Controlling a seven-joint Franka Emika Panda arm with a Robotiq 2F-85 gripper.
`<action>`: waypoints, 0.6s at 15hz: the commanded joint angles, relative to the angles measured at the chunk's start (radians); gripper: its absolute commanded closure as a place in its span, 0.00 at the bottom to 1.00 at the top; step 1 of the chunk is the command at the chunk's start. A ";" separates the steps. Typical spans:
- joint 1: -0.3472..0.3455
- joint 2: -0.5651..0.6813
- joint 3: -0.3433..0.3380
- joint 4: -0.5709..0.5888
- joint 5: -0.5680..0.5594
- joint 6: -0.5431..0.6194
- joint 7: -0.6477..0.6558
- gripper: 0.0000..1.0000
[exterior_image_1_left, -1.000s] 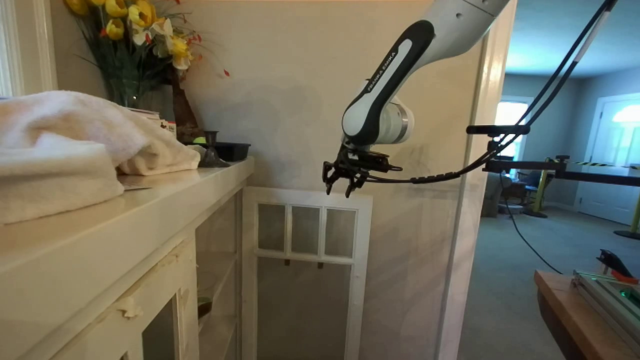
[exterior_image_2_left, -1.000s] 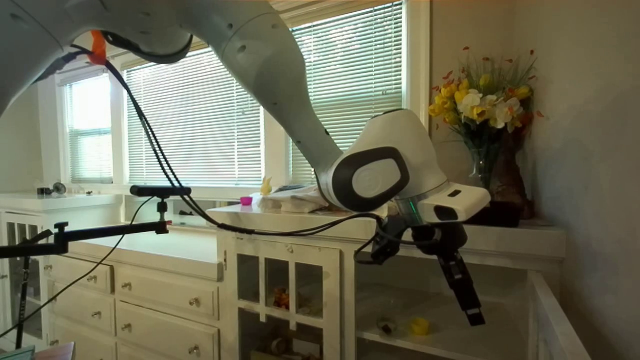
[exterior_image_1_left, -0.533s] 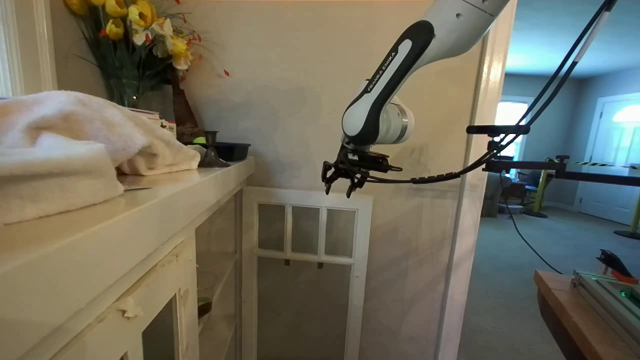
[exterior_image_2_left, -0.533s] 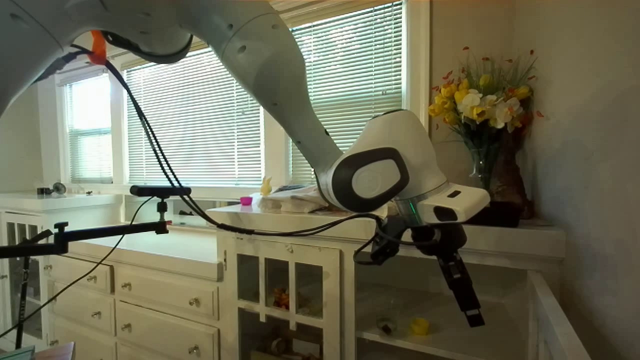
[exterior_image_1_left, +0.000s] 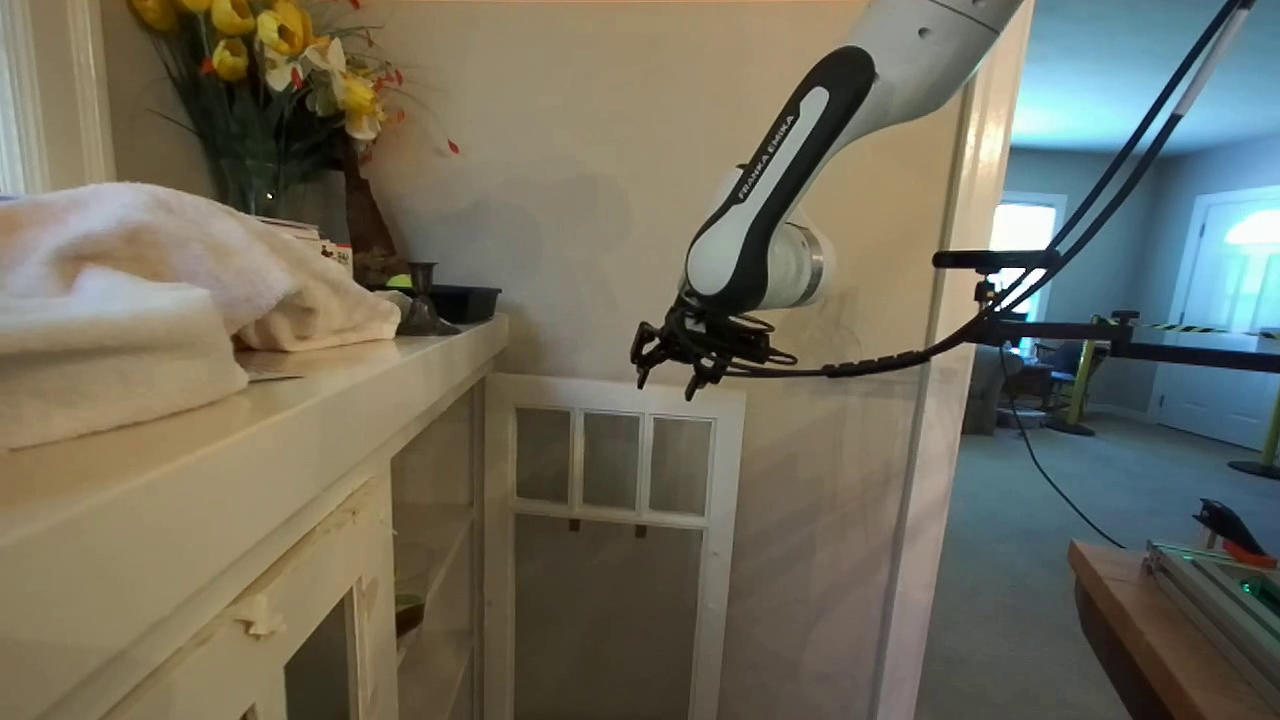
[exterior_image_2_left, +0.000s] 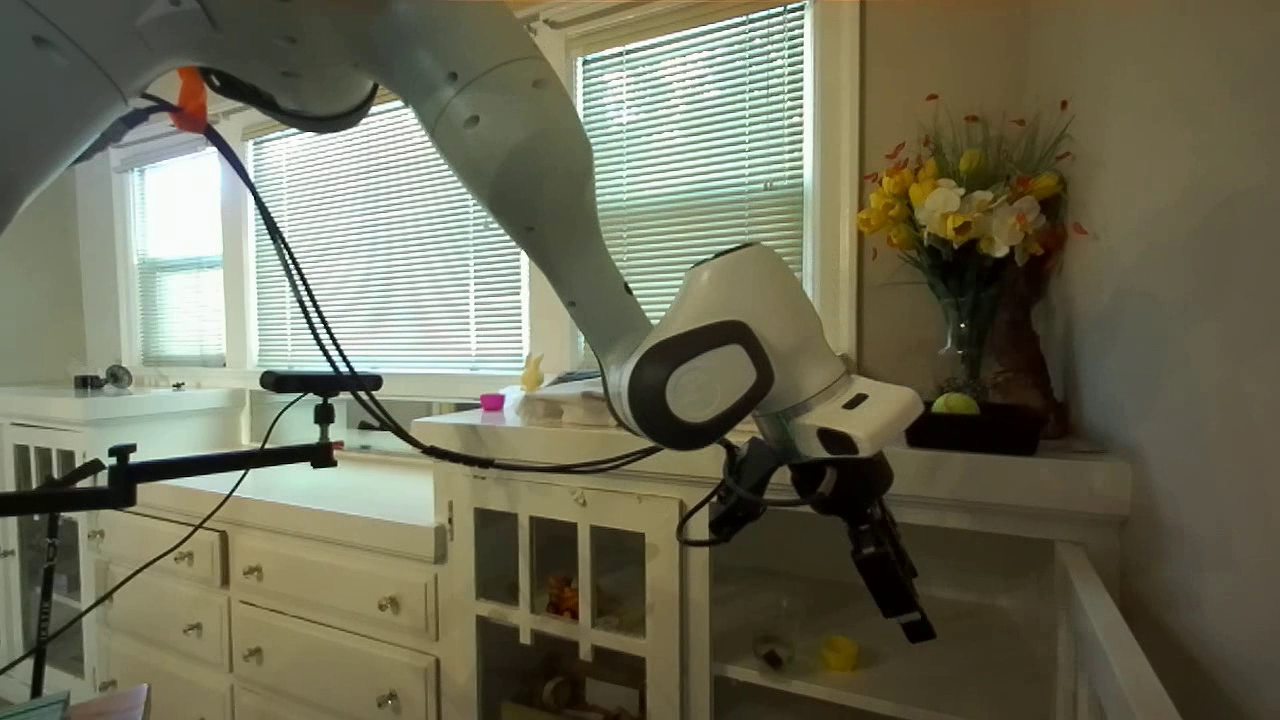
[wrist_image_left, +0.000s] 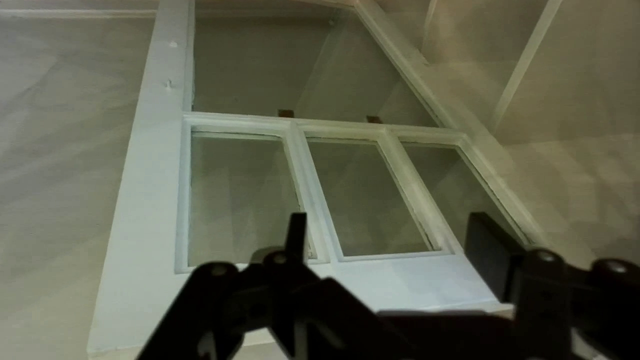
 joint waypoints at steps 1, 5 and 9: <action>0.110 -0.024 -0.075 -0.077 0.036 0.115 0.105 0.48; 0.198 0.003 -0.180 -0.073 0.061 0.197 0.191 0.76; 0.248 0.059 -0.317 -0.023 0.109 0.195 0.248 1.00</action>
